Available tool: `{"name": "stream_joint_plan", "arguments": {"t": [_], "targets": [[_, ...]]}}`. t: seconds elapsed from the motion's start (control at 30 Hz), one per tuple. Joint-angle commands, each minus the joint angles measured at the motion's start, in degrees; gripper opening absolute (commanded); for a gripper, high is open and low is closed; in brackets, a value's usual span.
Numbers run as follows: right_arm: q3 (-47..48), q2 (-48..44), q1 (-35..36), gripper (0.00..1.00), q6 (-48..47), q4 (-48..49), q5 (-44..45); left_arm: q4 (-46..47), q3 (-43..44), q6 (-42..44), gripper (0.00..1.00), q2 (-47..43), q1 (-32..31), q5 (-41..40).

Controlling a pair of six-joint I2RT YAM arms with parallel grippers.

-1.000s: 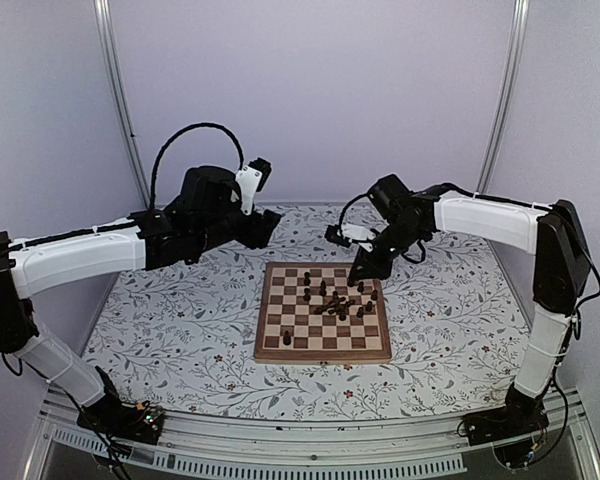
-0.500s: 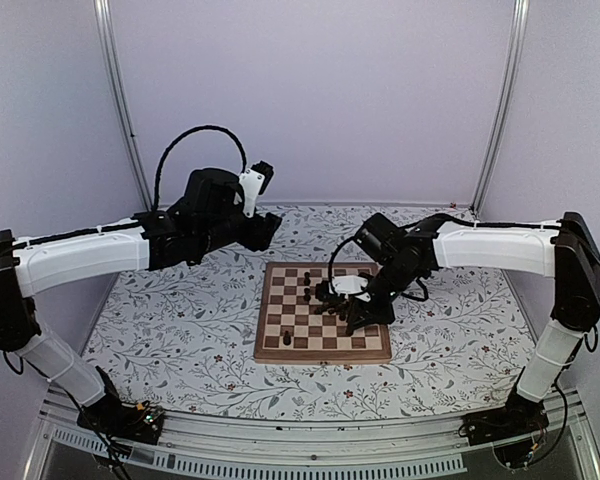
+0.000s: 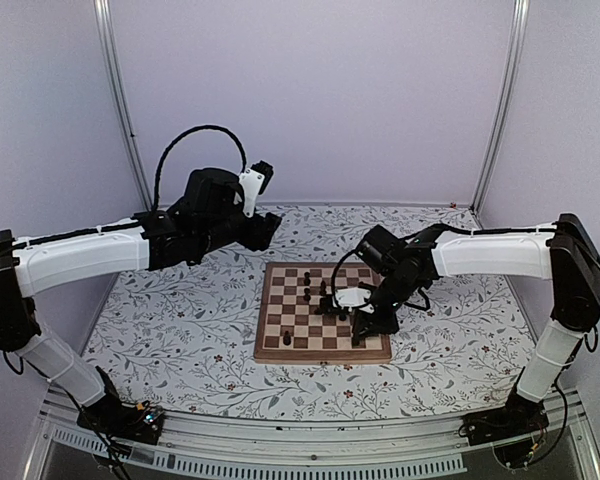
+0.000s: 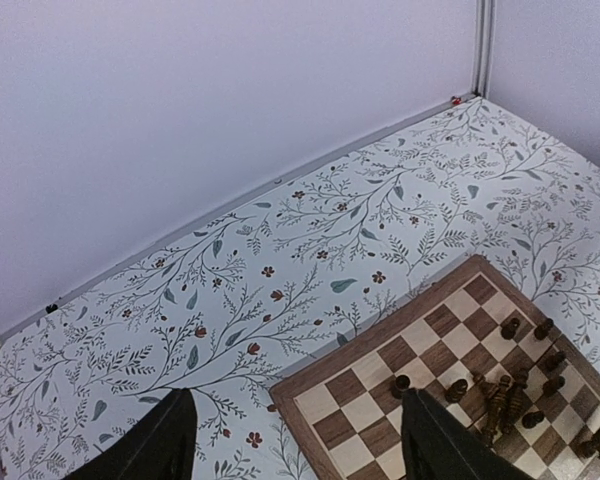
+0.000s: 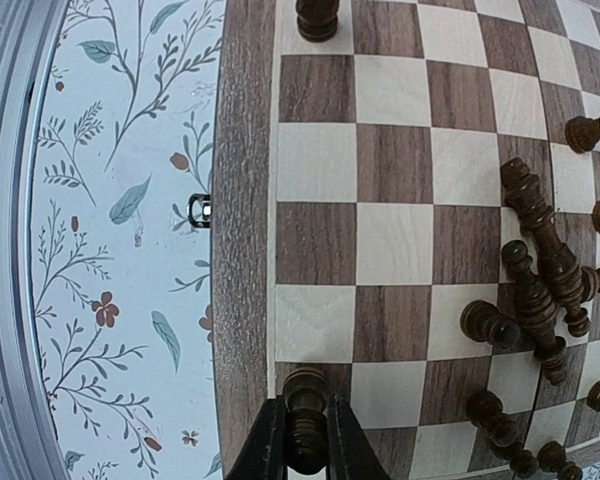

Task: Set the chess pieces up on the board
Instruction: Place the chess piece on the chessboard, then pick up the chess piece from the chessboard.

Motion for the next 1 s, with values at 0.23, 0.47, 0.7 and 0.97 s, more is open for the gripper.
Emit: {"name": "stream_joint_plan", "arguments": {"t": [0.23, 0.47, 0.7, 0.97], "targets": [[-1.7, -1.0, 0.6, 0.37, -0.6, 0.6, 0.5, -0.2, 1.4, 0.5, 0.72, 1.1, -0.8, -0.4], [-0.7, -4.1, 0.6, 0.57, -3.2, -4.0, -3.6, -0.2, 1.4, 0.7, 0.72, 1.1, -1.0, -0.4], [-1.8, -7.0, -0.3, 0.57, -4.3, -5.3, -2.2, -0.3, 1.5, 0.9, 0.72, 0.6, -1.5, -0.4], [-1.4, -6.5, -0.7, 0.57, -4.1, -5.4, -2.6, -0.2, 1.5, 1.5, 0.72, 0.4, -2.0, -0.9]]}}
